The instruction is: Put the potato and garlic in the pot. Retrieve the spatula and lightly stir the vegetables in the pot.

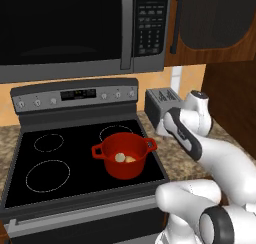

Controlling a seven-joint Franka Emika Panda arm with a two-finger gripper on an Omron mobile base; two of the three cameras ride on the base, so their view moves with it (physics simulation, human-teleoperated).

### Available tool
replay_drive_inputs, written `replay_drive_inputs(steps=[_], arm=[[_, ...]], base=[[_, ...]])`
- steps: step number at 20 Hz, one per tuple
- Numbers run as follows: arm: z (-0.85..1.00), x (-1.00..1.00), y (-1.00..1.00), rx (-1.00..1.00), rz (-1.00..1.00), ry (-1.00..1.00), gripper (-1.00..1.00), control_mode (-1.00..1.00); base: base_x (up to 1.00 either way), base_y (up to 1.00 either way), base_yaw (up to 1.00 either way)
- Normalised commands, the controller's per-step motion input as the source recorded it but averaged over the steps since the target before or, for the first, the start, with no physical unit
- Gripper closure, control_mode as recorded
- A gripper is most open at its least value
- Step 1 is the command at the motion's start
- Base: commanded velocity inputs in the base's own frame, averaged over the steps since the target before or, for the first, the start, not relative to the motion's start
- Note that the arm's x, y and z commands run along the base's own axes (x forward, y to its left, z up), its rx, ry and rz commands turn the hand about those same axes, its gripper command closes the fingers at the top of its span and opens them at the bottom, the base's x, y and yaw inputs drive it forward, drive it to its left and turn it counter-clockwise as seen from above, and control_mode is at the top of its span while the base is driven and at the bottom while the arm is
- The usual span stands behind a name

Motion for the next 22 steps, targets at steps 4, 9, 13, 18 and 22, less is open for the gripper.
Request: replay_drive_inputs(steps=[4, 9, 13, 18, 22], arm=[[-0.44, 0.15, -1.00, -0.11, -0.07, -0.01, -1.00, -1.00], [-0.14, -0.05, -0.50, -0.02, 0.00, 0.01, -1.00, -1.00], [0.00, 0.00, -0.12, 0.00, 0.00, 0.02, -1.00, -1.00], [-0.12, 0.00, -0.33, 0.00, 0.00, 0.00, -1.00, -1.00], [-0.25, 0.00, -0.49, 0.00, 0.00, 0.00, -1.00, -1.00]], base=[[0.00, 0.00, 0.00], [0.00, 0.00, 0.00], [0.00, 0.00, 0.00], [0.00, 0.00, 0.00], [0.00, 0.00, 0.00]])
